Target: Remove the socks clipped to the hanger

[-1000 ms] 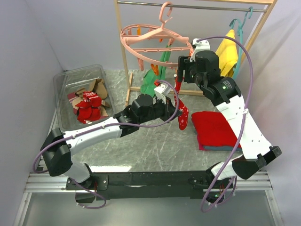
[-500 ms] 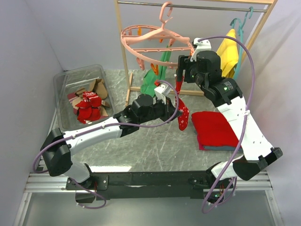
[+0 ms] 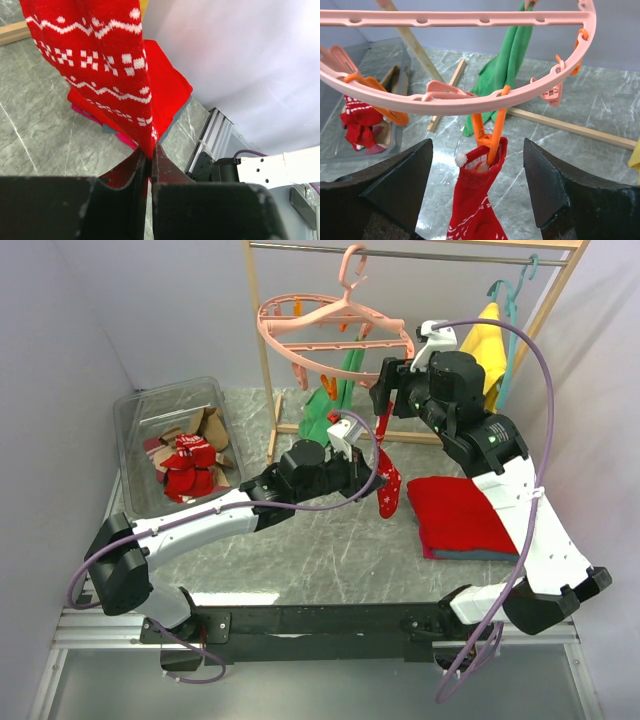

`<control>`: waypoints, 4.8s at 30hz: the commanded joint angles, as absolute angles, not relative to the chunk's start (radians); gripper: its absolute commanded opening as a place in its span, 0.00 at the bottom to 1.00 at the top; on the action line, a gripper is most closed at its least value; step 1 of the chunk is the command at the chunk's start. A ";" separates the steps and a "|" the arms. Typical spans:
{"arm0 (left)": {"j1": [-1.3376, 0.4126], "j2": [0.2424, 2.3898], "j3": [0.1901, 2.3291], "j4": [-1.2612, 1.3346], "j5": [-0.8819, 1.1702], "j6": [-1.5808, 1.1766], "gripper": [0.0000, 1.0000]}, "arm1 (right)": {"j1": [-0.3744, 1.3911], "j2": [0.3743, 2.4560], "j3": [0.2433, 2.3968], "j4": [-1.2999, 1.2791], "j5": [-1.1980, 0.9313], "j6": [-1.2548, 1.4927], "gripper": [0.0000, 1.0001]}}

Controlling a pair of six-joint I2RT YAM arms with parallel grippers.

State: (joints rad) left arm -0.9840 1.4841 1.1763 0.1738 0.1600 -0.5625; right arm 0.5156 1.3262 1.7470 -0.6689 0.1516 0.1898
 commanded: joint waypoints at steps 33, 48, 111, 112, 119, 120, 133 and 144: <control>-1.000 1.453 1.192 0.181 0.172 -0.580 0.09 | 0.523 1.443 1.747 -0.534 0.245 0.158 0.44; -1.000 1.457 1.119 0.196 0.175 -0.606 0.08 | 0.522 1.434 1.758 -0.540 0.250 0.143 0.02; 0.391 1.856 1.431 0.002 0.592 -0.805 0.58 | 0.522 1.416 1.640 -0.495 0.212 0.141 0.00; 0.388 1.841 1.449 -0.039 0.586 -0.792 0.71 | 0.522 1.416 1.640 -0.495 0.210 0.143 0.00; 0.336 1.686 1.509 -0.133 0.509 -0.736 0.88 | 0.523 1.419 1.651 -0.511 0.193 0.163 0.02; 0.324 1.645 1.512 -0.136 0.497 -0.721 0.88 | 0.522 1.416 1.652 -0.514 0.193 0.166 0.04; -0.173 1.135 1.168 0.012 0.271 -0.627 0.88 | 0.523 1.394 1.654 -0.551 0.207 0.195 0.34; -0.664 0.986 0.732 0.156 0.218 -0.666 0.86 | 0.523 1.364 1.623 -0.546 0.199 0.221 0.52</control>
State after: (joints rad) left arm -0.5365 1.0382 0.8173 0.0708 0.2890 -0.6491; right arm 0.5175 1.4185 1.6333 -0.5388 0.2012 0.2031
